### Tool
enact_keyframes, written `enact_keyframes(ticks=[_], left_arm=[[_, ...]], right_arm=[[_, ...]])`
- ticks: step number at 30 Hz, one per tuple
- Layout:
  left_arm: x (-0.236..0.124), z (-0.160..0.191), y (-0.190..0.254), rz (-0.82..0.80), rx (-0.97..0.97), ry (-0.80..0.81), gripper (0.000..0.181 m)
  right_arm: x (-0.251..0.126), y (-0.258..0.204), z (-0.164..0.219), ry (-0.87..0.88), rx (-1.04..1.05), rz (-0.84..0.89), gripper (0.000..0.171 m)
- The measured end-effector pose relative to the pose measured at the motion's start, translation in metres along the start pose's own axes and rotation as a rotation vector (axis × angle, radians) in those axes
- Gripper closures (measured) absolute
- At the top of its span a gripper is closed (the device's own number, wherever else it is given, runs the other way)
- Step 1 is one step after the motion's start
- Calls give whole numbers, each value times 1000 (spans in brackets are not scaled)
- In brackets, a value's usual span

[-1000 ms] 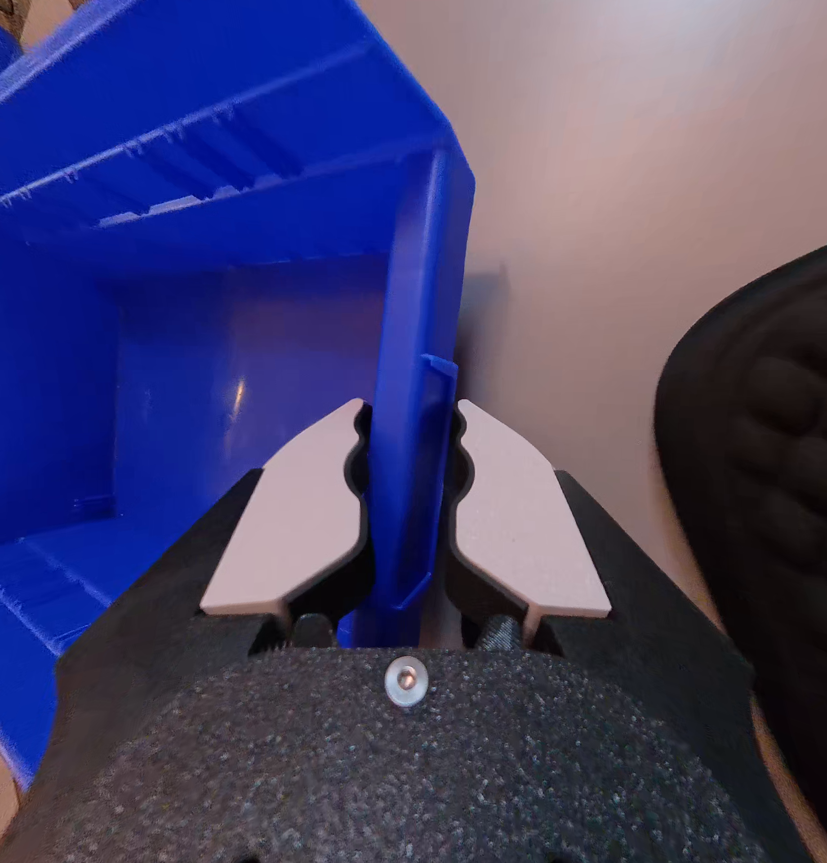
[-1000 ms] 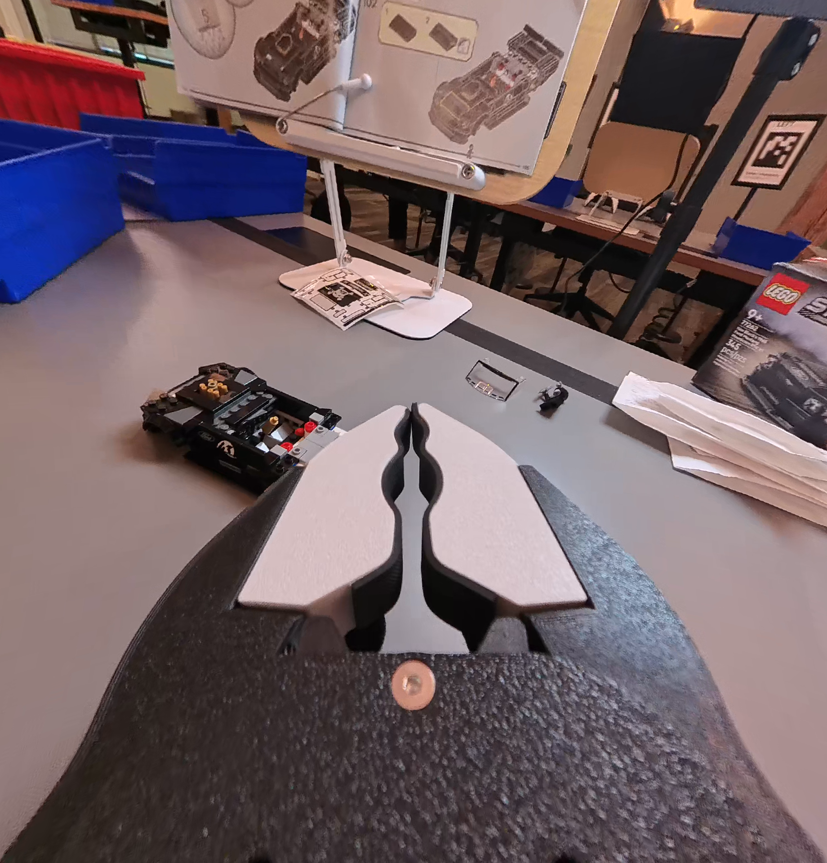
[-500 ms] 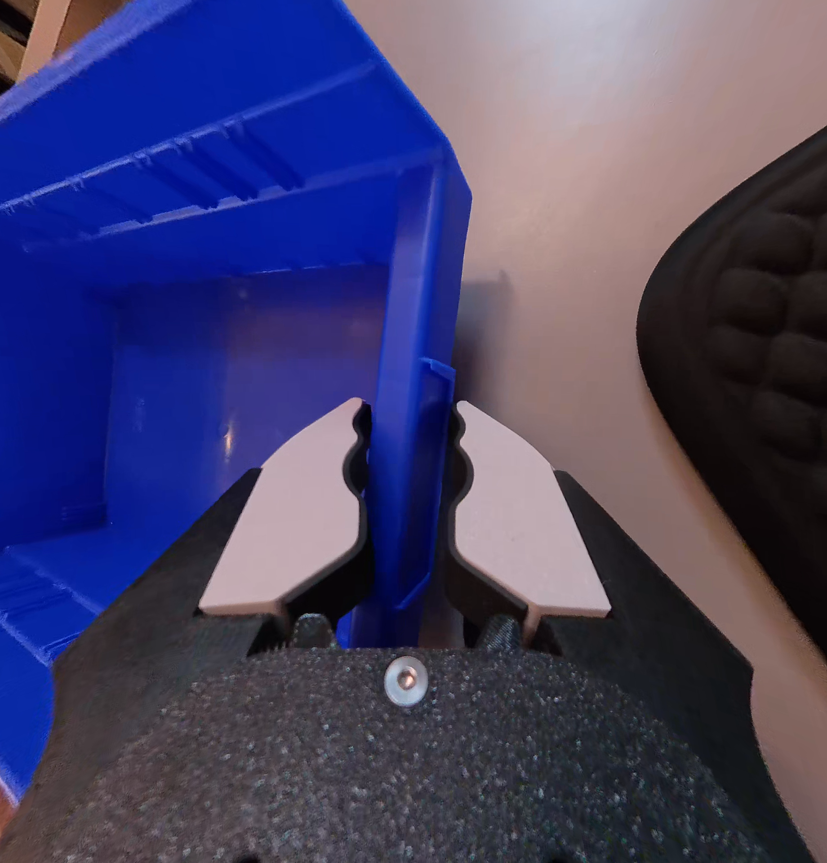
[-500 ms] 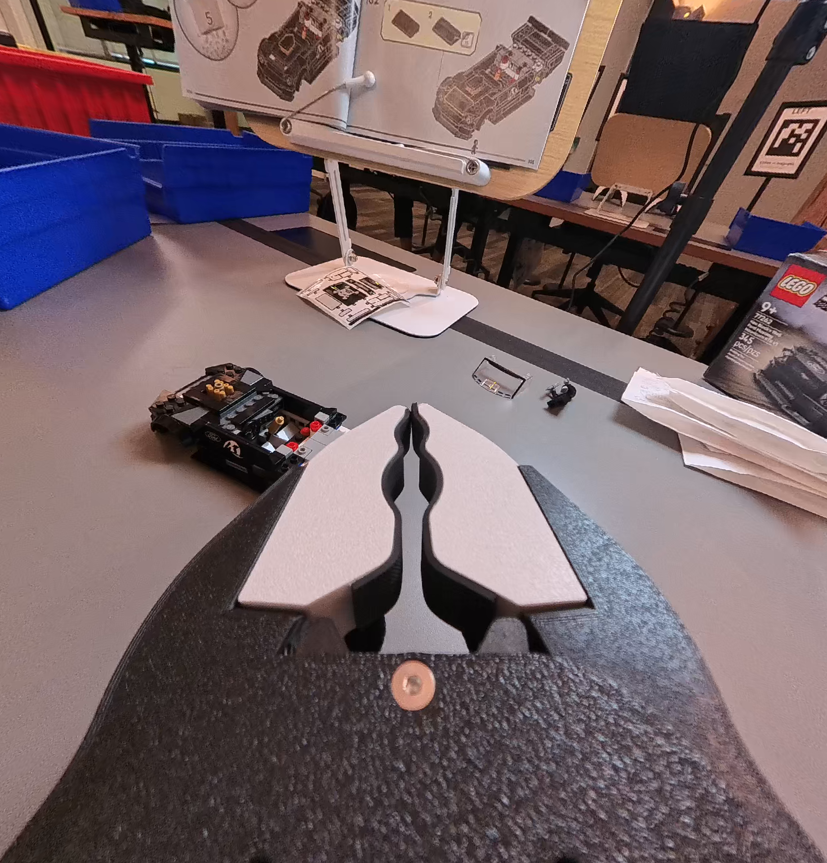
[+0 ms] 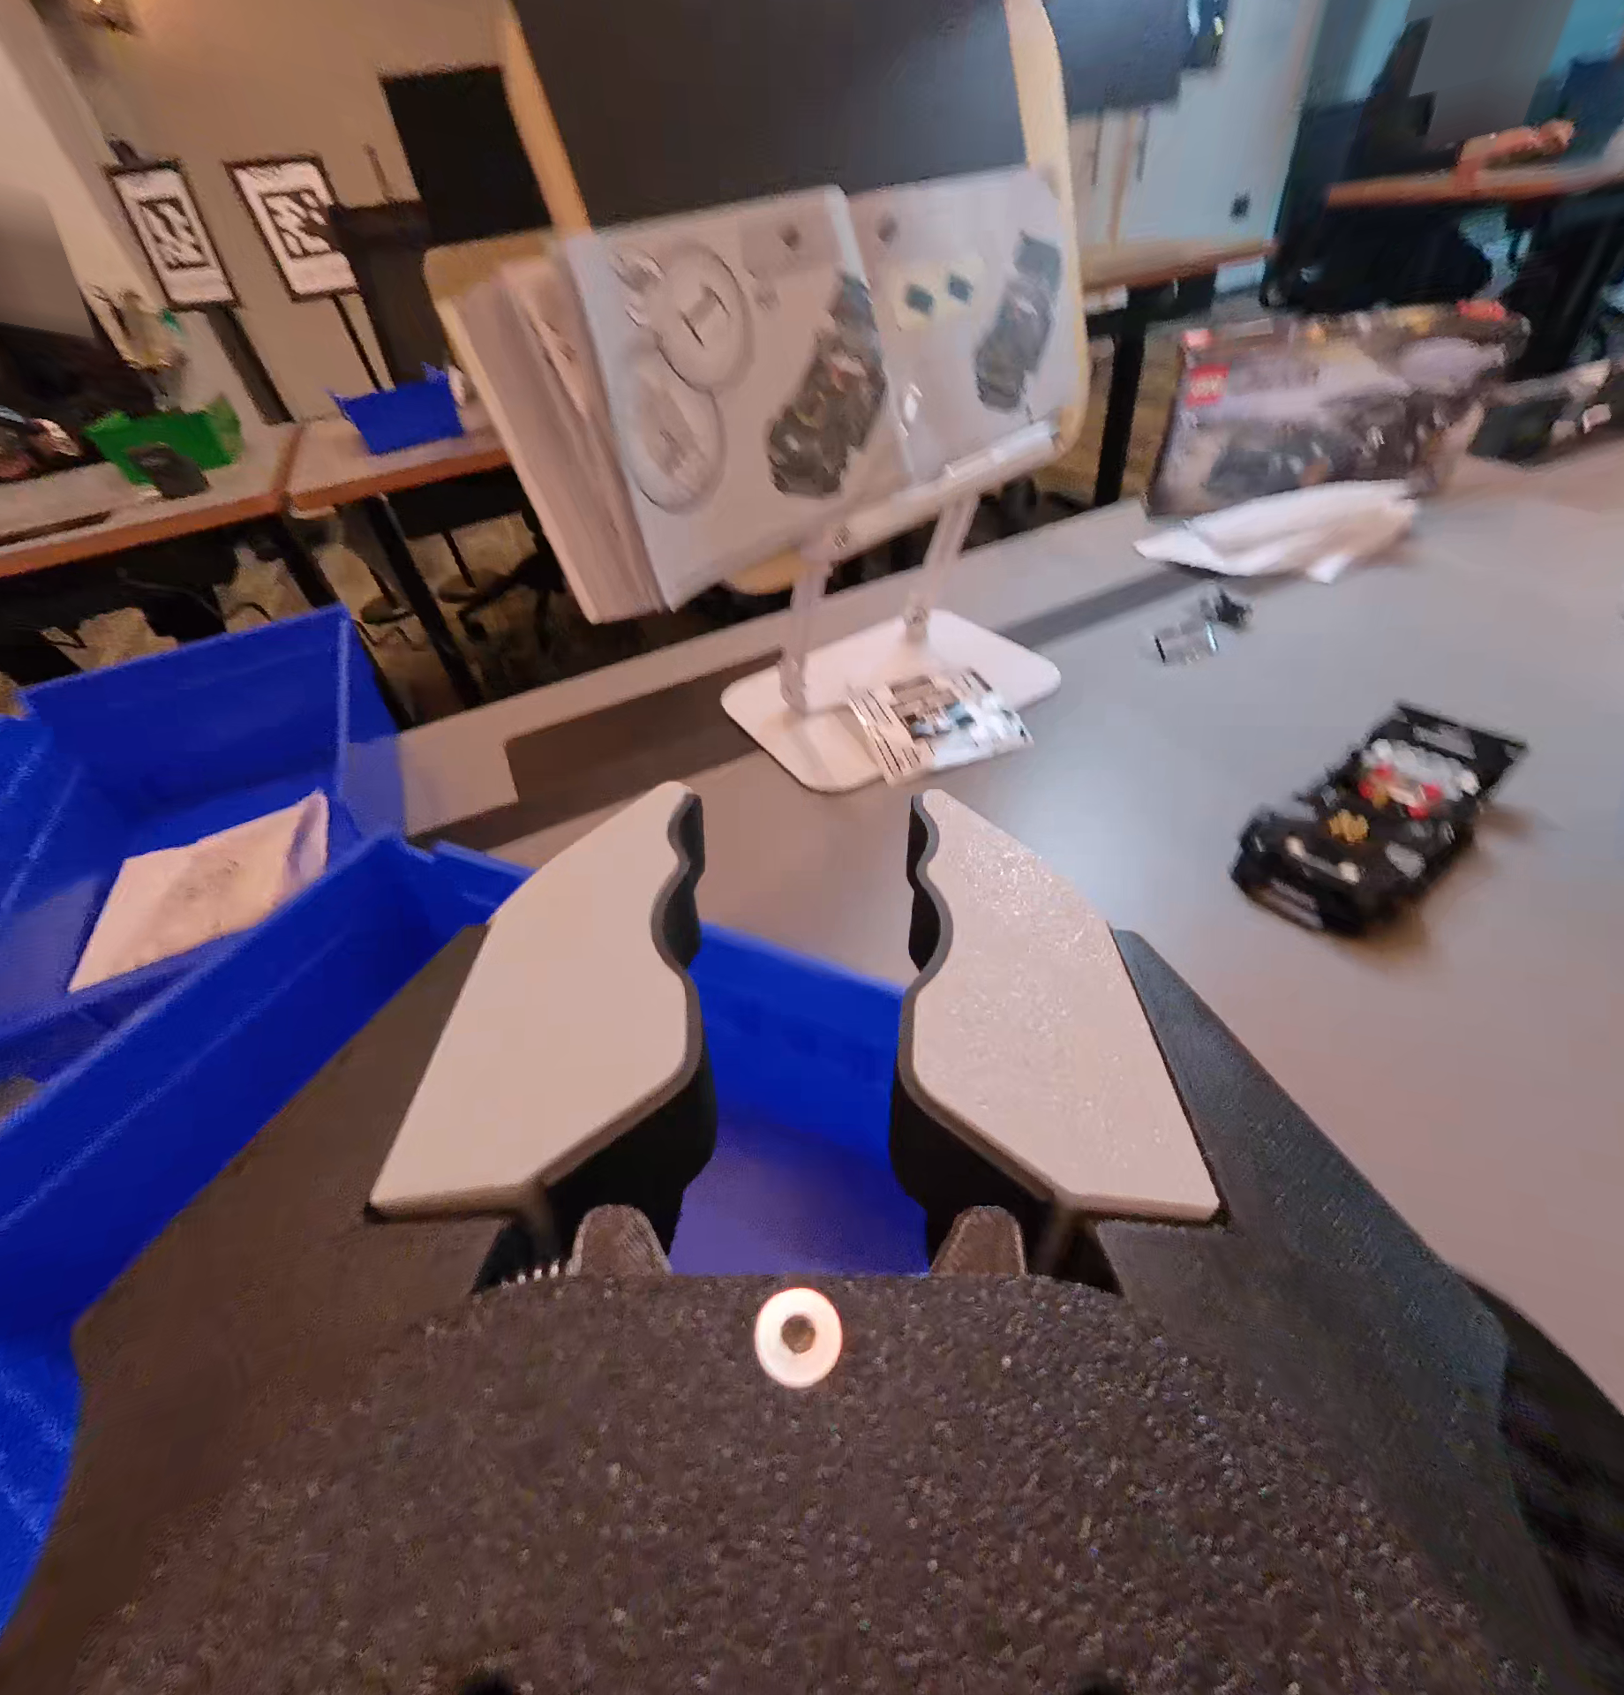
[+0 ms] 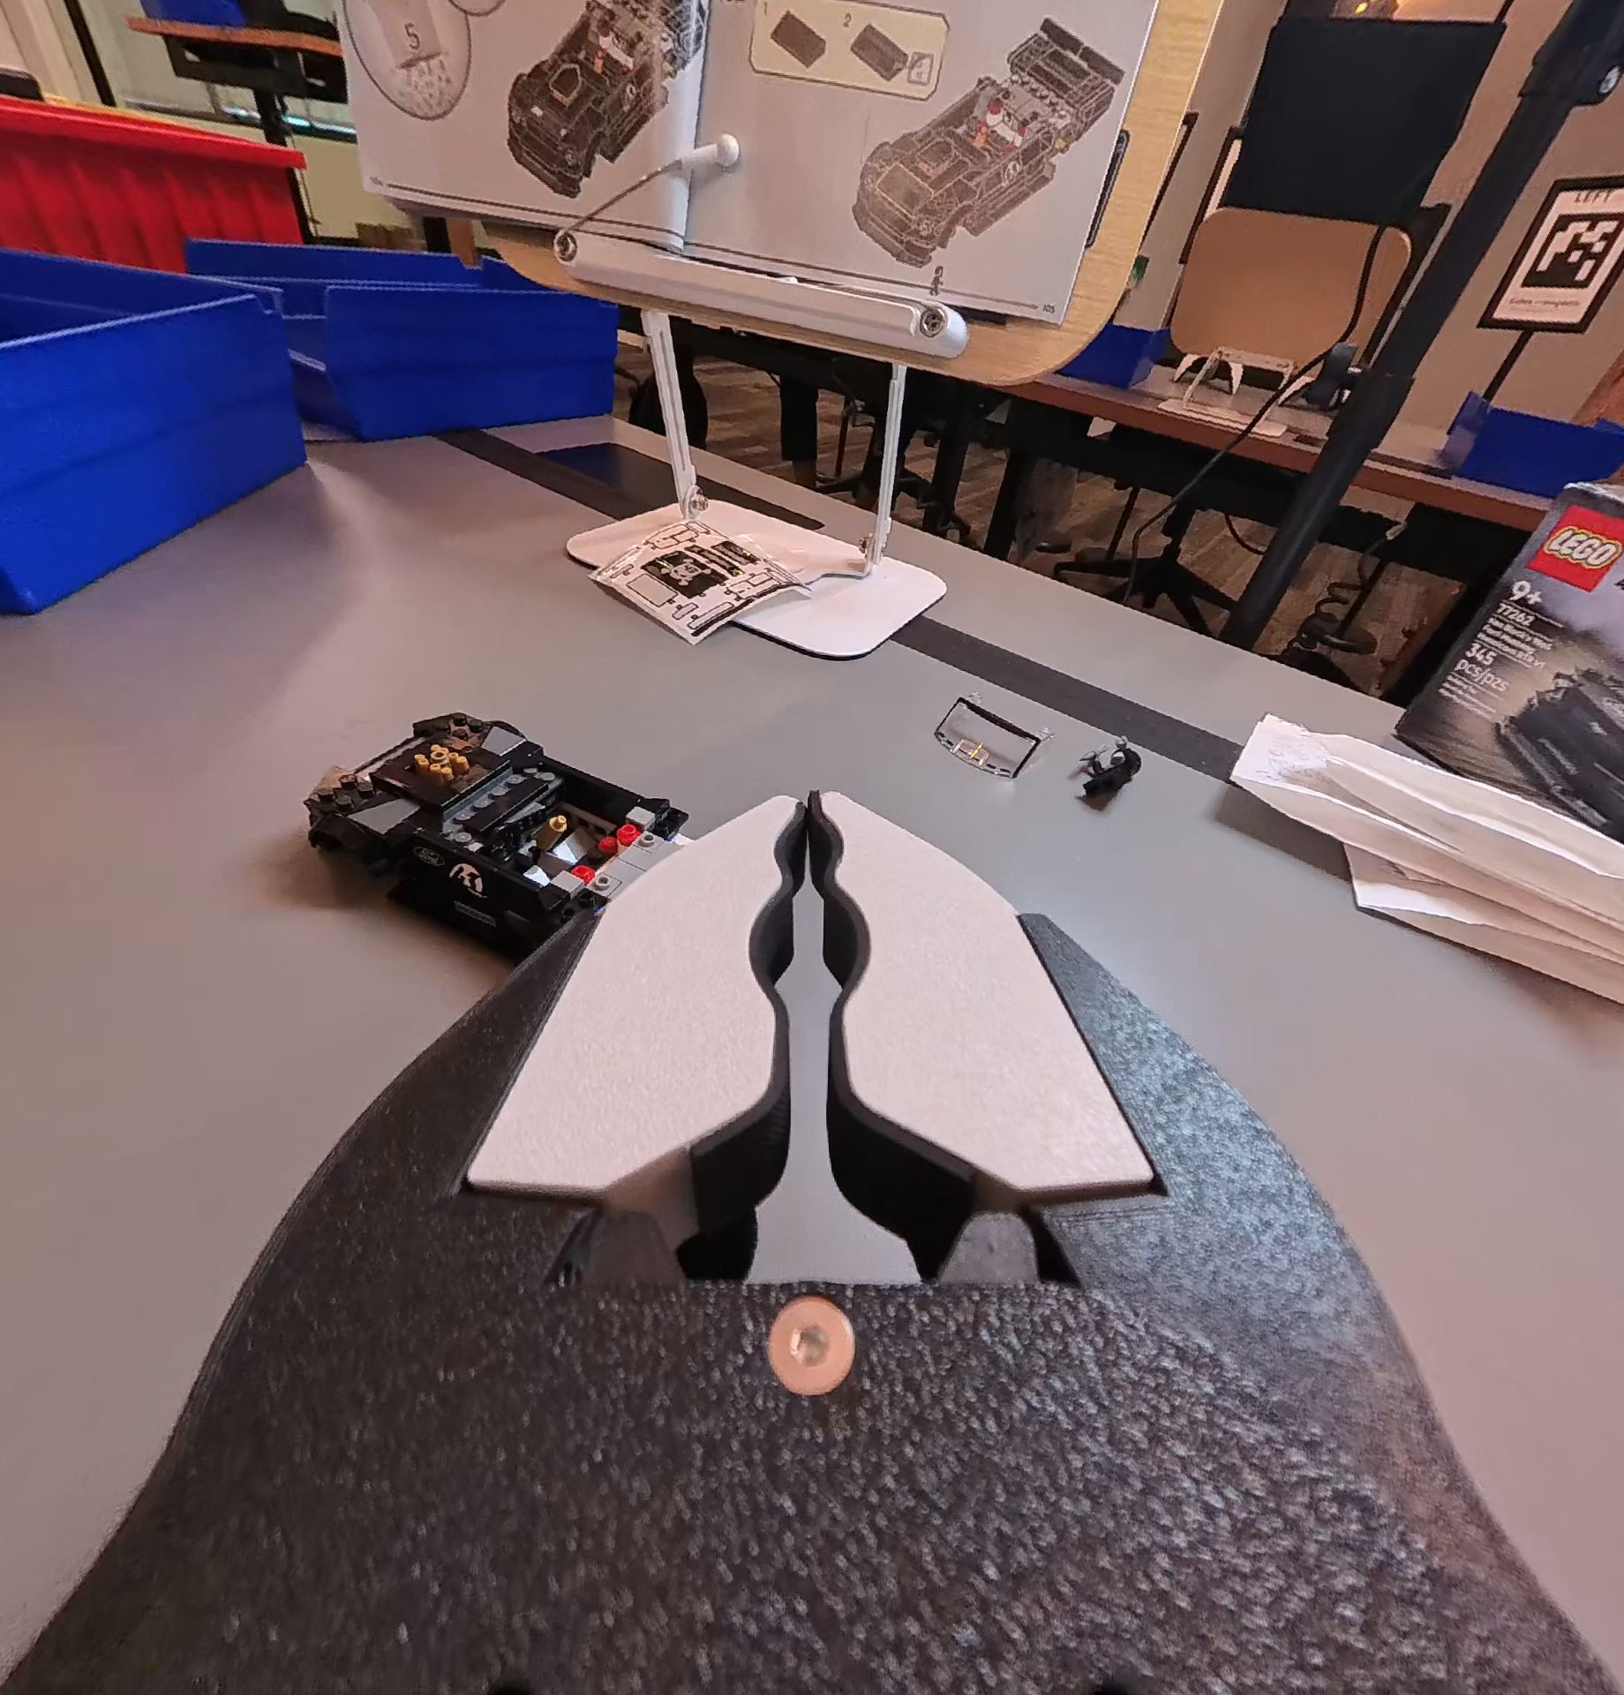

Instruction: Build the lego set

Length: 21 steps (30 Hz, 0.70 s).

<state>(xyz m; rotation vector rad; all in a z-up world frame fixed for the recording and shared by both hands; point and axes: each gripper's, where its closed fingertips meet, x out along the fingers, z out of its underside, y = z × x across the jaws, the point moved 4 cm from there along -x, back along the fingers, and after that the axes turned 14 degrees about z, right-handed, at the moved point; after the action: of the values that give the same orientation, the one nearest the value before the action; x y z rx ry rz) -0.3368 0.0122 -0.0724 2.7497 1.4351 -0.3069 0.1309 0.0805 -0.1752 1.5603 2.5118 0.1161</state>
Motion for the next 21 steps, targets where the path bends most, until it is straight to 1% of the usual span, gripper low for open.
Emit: enact_keyframes(ticks=[2,4,7,10,12,14,15,17,21], left_arm=[[5,-17,-19,-27,-30,57,143],[11,-30,-41,-53,-41,65,152],[20,-41,-80,-121,5,4,173],[31,-49,-118,-139,-31,-35,181],[38,-54,-143,-142,-70,-59,181],[43,-54,-177,-226,-18,-147,181],[46,-51,-195,-261,11,-209,178],[50,-39,-232,-330,27,-324,173],[56,3,-288,-374,-49,-501,164]], right_arm=[[0,-2,0,0,-11,-8,171],[0,-3,1,2,-22,-13,171],[0,-3,2,-3,-23,-20,171],[1,-2,2,-7,-12,-25,171],[1,0,3,-12,-3,-23,171],[2,1,4,-17,3,-21,171],[3,1,4,-18,6,-19,171],[4,2,5,-23,10,-16,171],[6,4,5,-29,17,0,171]])
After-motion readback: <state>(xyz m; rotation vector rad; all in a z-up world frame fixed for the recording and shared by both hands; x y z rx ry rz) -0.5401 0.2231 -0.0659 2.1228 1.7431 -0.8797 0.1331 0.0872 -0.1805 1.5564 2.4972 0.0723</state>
